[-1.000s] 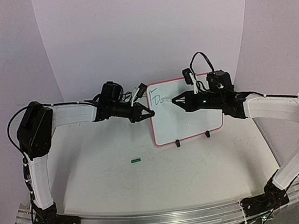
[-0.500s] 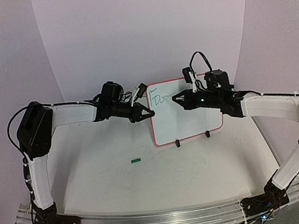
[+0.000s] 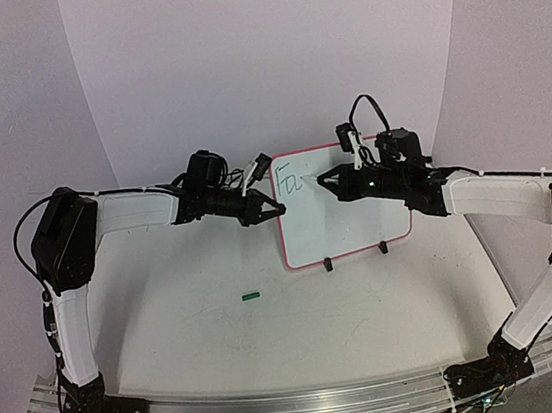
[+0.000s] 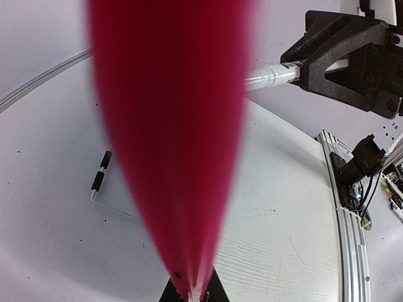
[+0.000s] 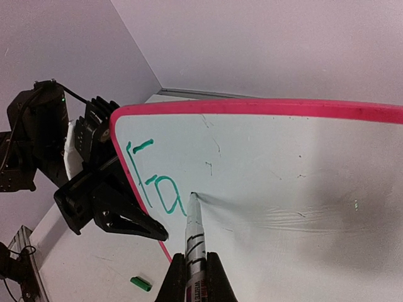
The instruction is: Write a sentence on the whiteboard
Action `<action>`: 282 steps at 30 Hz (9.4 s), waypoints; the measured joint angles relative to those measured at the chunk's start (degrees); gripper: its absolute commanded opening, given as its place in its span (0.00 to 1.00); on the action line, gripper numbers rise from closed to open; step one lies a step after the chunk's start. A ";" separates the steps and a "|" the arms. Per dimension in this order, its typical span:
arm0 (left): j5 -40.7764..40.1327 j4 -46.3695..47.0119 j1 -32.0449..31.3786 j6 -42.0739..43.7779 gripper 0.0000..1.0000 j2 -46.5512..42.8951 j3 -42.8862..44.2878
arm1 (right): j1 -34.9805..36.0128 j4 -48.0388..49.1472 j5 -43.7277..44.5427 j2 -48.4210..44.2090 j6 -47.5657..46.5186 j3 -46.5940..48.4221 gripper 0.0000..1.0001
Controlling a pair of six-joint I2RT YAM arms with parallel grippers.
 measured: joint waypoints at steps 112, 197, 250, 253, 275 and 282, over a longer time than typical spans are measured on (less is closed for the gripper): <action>-0.41 0.00 -0.11 -0.42 0.00 0.11 0.24 | 0.33 5.45 6.39 -2.57 2.12 -4.81 0.00; -0.24 0.04 -0.11 -0.42 0.00 0.37 0.33 | 0.15 4.12 7.41 -2.70 1.20 -2.44 0.00; -0.24 0.04 -0.11 -0.37 0.00 0.39 0.35 | 0.17 5.48 6.37 -3.82 3.23 -6.60 0.00; -0.24 0.04 -0.11 -0.37 0.00 0.39 0.35 | 0.15 5.50 6.61 -3.82 3.23 -6.54 0.00; -0.24 0.04 -0.11 -0.39 0.00 0.39 0.34 | 0.17 5.56 9.47 -3.82 3.72 -6.05 0.00; -0.26 0.04 -0.11 -0.43 0.00 0.39 0.35 | 0.17 5.58 9.52 -3.82 3.96 -6.05 0.00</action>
